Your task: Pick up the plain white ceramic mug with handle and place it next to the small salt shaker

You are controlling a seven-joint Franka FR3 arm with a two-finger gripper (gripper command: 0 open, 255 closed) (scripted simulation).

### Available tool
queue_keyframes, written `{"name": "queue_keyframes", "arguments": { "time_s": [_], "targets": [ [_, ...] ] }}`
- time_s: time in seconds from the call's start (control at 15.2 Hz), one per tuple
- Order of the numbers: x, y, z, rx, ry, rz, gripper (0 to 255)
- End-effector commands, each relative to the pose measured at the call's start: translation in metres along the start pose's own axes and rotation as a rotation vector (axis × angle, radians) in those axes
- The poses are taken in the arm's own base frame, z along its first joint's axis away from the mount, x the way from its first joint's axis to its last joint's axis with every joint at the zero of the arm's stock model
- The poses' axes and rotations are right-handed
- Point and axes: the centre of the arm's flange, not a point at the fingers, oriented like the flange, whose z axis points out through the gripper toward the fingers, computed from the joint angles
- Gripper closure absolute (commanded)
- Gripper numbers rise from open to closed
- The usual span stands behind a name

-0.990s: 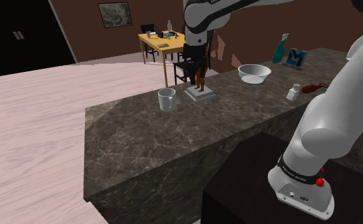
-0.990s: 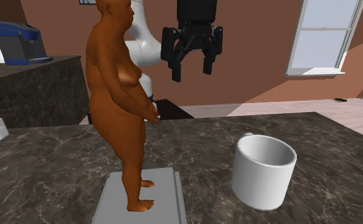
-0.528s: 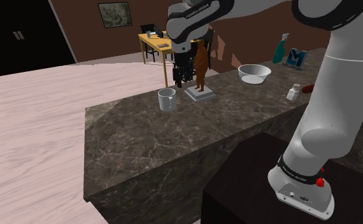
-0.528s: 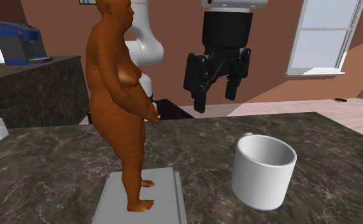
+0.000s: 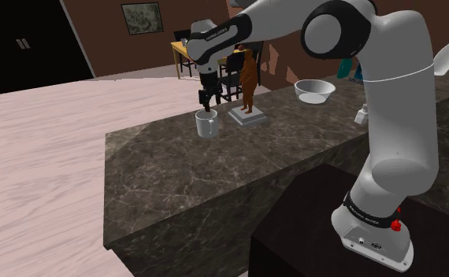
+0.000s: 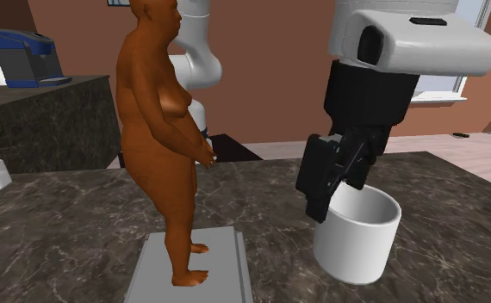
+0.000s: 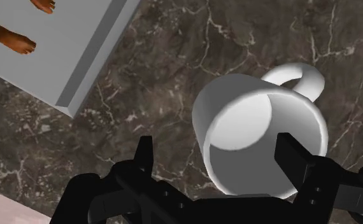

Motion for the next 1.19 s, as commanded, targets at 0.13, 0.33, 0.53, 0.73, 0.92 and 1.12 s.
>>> {"name": "queue_keyframes", "arguments": {
  "time_s": [0.13, 0.33, 0.53, 0.73, 0.92, 1.12],
  "targets": [
    [0.013, 0.003, 0.016, -0.001, 0.0, -0.005, 0],
    [0.013, 0.003, 0.032, -0.001, 0.0, -0.005, 0],
    [0.013, 0.003, 0.046, -0.001, 0.0, -0.005, 0],
    [0.013, 0.003, 0.046, -0.001, 0.0, -0.005, 0],
    [0.013, 0.003, 0.046, -0.001, 0.0, -0.005, 0],
    [0.013, 0.003, 0.045, -0.001, 0.0, -0.005, 255]
  ]
}}
